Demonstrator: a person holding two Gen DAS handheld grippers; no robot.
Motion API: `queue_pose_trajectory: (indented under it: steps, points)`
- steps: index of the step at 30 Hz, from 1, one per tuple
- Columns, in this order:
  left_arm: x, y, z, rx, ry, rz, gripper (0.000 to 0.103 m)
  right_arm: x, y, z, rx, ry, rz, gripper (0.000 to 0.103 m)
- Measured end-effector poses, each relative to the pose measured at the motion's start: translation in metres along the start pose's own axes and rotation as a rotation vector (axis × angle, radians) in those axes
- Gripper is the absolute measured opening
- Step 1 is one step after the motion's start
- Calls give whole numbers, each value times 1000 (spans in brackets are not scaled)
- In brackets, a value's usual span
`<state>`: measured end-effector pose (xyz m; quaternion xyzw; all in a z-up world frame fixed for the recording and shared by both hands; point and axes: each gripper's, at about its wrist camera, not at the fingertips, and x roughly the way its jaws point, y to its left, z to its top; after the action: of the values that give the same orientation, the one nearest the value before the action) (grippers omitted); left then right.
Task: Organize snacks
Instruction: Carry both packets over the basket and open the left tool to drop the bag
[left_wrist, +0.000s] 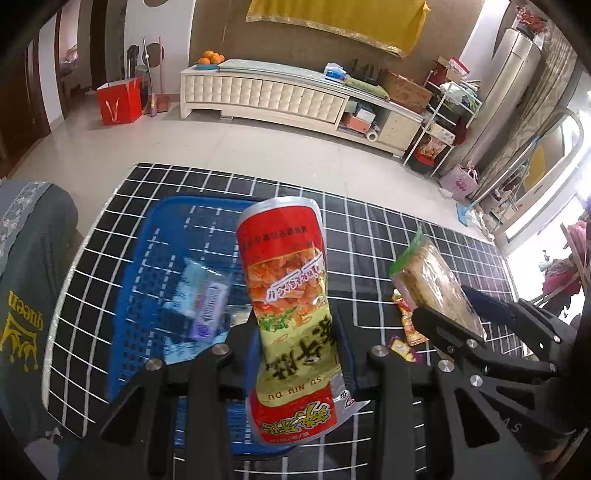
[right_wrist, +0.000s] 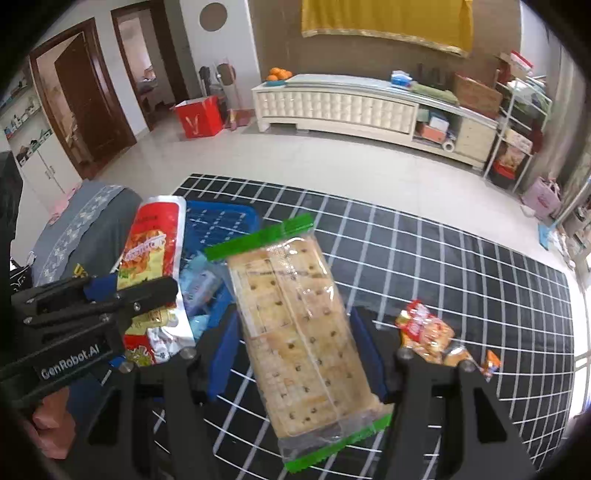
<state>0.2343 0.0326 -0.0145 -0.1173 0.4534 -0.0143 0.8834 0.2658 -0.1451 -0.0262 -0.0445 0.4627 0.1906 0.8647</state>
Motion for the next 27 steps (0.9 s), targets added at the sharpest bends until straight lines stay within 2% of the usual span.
queue_pose_trajectory:
  steps: [7,14,20,27]
  points:
    - [1,28,9,33,13,8,33,20,28,12,-18,18,15,64]
    - [29,52,13,62,72,6,33,48,44,18,-19,57,9,64]
    - [65,59,17,99,132,-9,34,68,43,21,-5,80,2,64]
    - [96,57,23,129,166,-41,36,74,35,24,6,88,-17,64]
